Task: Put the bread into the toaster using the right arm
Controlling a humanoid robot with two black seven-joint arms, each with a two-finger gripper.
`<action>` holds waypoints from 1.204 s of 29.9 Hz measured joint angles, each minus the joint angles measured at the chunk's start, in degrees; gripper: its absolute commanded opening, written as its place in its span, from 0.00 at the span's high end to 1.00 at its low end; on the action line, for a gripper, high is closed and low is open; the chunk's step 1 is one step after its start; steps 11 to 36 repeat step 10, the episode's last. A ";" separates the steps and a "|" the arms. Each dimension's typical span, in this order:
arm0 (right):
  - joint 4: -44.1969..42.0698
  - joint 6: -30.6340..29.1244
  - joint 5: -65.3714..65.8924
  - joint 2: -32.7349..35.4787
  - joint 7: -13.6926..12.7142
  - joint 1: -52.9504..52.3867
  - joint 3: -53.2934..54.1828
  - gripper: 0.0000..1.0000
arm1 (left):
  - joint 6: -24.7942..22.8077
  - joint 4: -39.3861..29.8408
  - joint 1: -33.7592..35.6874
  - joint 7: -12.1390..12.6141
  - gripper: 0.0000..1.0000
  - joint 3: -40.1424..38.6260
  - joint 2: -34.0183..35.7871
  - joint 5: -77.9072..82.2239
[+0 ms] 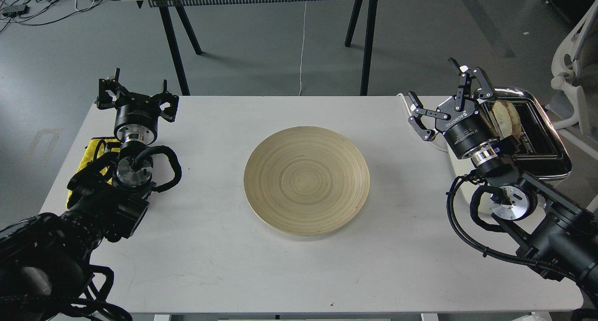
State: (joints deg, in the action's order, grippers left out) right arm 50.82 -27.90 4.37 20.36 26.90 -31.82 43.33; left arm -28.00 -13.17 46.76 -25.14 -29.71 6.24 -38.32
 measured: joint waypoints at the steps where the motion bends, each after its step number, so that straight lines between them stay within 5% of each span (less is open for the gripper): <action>1: -0.13 -0.06 -0.06 -0.11 0.00 0.00 0.15 0.01 | 0.00 0.00 0.00 0.00 0.00 0.00 0.00 0.00; 36: -0.19 -0.10 -0.15 -0.24 0.06 0.00 0.43 0.01 | 0.00 0.00 0.01 0.00 0.00 0.00 0.00 0.00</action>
